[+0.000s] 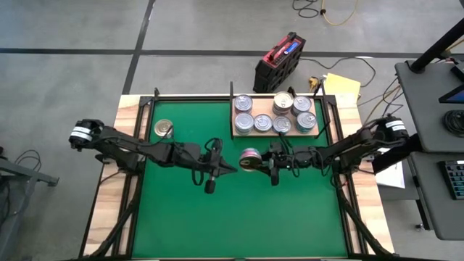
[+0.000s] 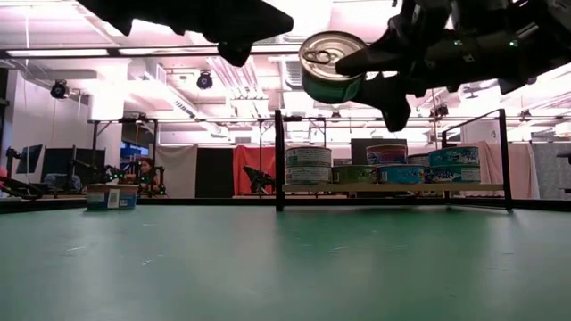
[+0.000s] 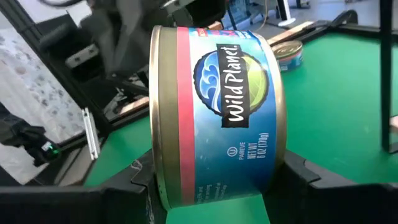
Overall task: Stack canned seafood by type on shelf
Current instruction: Stack the blue/pink tuna can on top of the blue/pink tuna can on the shelf
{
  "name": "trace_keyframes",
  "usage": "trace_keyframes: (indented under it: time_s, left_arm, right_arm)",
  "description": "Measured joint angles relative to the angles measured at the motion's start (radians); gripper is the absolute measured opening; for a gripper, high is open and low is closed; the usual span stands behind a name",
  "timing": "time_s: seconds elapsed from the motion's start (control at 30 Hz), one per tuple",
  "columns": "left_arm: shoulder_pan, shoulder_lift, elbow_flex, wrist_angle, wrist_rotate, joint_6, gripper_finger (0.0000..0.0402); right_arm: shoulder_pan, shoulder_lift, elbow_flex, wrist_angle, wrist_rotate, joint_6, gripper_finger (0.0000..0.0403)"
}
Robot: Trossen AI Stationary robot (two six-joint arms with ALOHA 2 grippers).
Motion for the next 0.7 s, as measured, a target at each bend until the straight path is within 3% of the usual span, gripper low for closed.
trace_keyframes:
  time_s: [0.23,0.33,0.47,0.7]
  left_arm:
    - [0.009,-0.003,0.010,0.012,-0.238,-0.091,0.0021]
    - [0.021,-0.003,0.021,0.016,-0.208,-0.120,0.0051]
    - [0.026,-0.003,0.024,0.014,-0.067,-0.131,0.0111]
    - [0.026,-0.003,0.022,0.001,-0.135,-0.166,0.0219]
  right_arm:
    - [0.038,-0.034,-0.031,-0.003,0.112,-0.099,0.0181]
    - [0.055,-0.026,-0.032,-0.006,0.157,-0.126,0.0181]
    - [0.066,-0.025,-0.033,-0.020,0.166,-0.145,0.0181]
    - [0.100,-0.026,-0.033,-0.021,0.172,-0.210,0.0181]
